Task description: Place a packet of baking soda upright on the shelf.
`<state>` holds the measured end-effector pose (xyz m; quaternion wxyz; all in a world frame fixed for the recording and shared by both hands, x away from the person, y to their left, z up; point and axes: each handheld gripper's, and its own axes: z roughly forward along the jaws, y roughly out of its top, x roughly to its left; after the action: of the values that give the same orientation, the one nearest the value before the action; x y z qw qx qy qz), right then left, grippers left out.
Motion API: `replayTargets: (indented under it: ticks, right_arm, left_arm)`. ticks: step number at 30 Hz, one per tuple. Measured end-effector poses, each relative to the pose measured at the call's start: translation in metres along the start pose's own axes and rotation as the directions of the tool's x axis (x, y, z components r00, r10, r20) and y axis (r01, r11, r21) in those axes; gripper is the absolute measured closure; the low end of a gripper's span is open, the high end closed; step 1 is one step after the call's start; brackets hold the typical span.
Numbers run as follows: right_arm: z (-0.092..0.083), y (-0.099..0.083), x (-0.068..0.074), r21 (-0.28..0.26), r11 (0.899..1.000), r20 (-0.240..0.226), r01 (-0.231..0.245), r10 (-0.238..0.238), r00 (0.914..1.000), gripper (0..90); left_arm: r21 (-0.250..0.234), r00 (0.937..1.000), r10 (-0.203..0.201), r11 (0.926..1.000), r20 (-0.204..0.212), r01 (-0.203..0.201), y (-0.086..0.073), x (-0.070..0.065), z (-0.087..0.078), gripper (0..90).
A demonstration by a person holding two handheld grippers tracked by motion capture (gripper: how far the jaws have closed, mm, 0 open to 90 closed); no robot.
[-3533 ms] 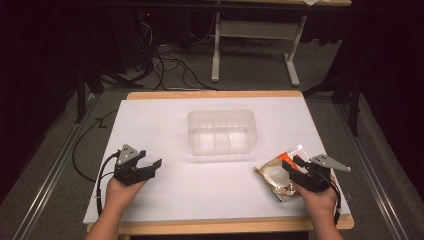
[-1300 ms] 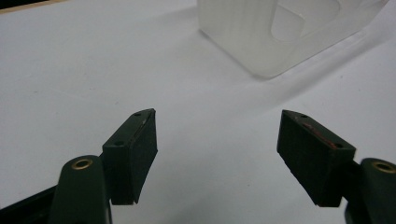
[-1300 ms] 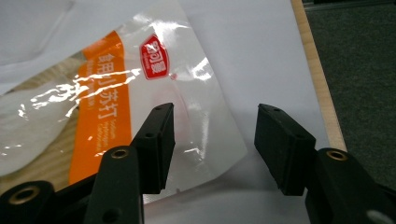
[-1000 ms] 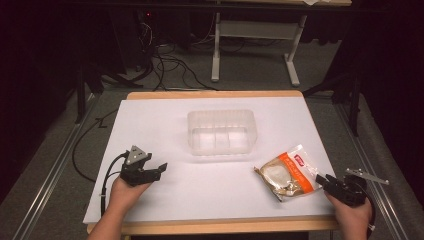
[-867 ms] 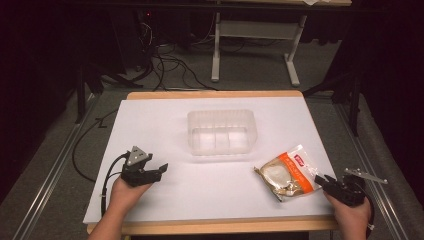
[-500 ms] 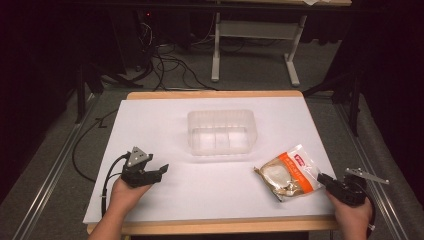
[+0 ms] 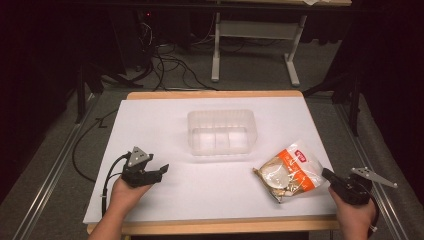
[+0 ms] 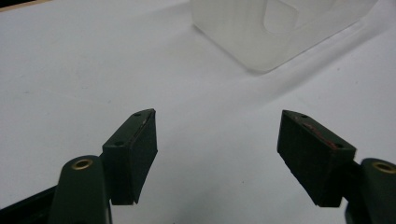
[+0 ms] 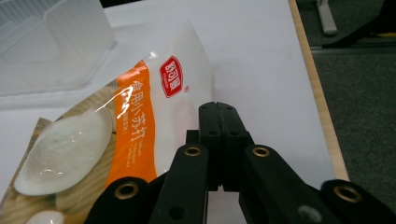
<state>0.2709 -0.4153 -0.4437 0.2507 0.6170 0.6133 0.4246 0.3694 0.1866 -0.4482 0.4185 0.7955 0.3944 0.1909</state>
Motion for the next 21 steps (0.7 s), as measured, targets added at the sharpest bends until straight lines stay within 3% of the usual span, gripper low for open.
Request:
replayTargets:
  ticks: [4, 5, 8, 12, 21]
  right_arm:
    - [-0.008, 0.009, 0.010, -0.052, 0.998, -0.029, 0.031, -0.032, 0.9991, 90.0]
    - [-0.013, 0.015, 0.016, -0.089, 0.995, -0.060, 0.036, -0.041, 0.9973, 90.0]
    - [-0.017, 0.020, 0.024, -0.115, 0.992, -0.071, 0.049, -0.058, 0.9958, 90.0]
    - [-0.024, 0.031, 0.039, -0.168, 0.984, -0.112, 0.059, -0.078, 0.9906, 90.0]
    - [-0.033, 0.055, 0.067, -0.225, 0.965, -0.109, 0.134, -0.161, 0.9809, 90.0]
  left_arm:
    - [-0.013, 0.9999, 0.010, 0.9999, 0.005, -0.010, 0.001, 0.000, 0.001, 29.0]
    - [-0.008, 0.9999, 0.008, 0.9999, 0.006, -0.008, 0.001, 0.002, 0.002, 28.9]
    - [-0.006, 0.9999, 0.010, 0.9999, 0.001, -0.010, 0.001, 0.002, 0.003, 28.9]
    - [-0.038, 0.9999, 0.015, 0.9992, -0.005, -0.015, 0.002, -0.001, -0.002, 29.0]
    - [-0.054, 1.0000, 0.008, 0.9985, -0.005, -0.008, 0.001, 0.001, -0.004, 29.0]
